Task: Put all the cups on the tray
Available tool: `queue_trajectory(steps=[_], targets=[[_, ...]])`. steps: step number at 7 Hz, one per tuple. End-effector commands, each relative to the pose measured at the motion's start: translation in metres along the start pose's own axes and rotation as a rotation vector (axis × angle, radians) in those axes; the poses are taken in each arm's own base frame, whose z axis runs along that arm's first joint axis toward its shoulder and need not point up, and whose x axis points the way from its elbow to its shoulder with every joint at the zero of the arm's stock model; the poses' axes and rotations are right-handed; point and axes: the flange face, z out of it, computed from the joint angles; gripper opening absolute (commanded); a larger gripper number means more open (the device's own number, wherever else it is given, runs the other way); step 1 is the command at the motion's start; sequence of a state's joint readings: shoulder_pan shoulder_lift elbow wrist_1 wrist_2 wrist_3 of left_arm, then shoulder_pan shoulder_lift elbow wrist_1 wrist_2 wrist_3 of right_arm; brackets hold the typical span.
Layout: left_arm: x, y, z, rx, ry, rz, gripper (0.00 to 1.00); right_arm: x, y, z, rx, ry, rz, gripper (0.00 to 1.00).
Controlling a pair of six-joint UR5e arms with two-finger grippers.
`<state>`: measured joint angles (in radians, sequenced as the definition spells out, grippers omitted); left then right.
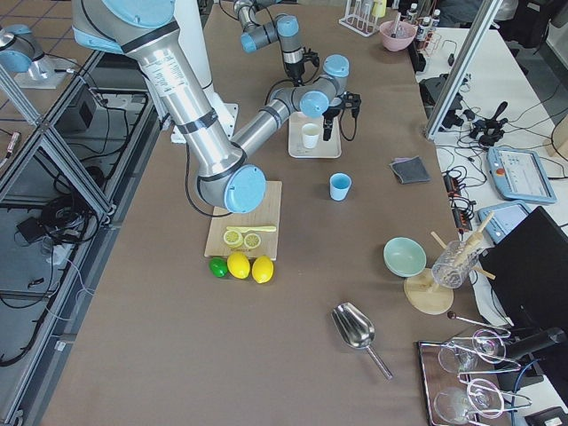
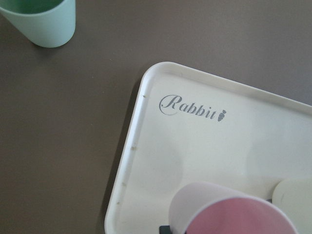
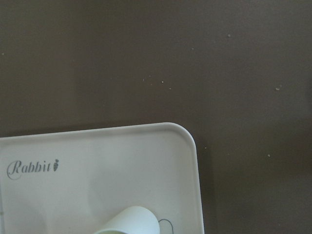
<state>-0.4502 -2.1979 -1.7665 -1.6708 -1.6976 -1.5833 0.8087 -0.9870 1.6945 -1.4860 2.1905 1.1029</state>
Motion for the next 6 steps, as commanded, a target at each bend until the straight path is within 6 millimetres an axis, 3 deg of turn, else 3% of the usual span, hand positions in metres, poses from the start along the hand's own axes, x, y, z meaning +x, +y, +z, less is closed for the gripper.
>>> queue_trajectory(steps=[1, 3, 4, 5, 6], targets=[[-0.004, -0.002, 0.021, 0.009, -0.039, 0.0, 0.0, 0.026, -0.02, -0.045, 0.002, 0.038, 0.0, 1.0], [-0.005, -0.003, 0.028, 0.007, -0.047, 0.001, 0.0, 0.069, -0.051, -0.06, 0.031, 0.071, -0.002, 0.99], [-0.005, -0.004, 0.027, 0.009, -0.045, -0.002, 0.16, 0.092, -0.062, -0.06, 0.034, 0.093, -0.001, 0.99], [-0.005, -0.004, 0.024, 0.012, -0.04, 0.0, 0.86, 0.106, -0.069, -0.051, 0.033, 0.123, -0.001, 0.99], [-0.001, -0.003, 0.015, 0.016, -0.021, 0.003, 0.97, 0.124, -0.076, -0.035, 0.022, 0.155, 0.013, 0.99]])
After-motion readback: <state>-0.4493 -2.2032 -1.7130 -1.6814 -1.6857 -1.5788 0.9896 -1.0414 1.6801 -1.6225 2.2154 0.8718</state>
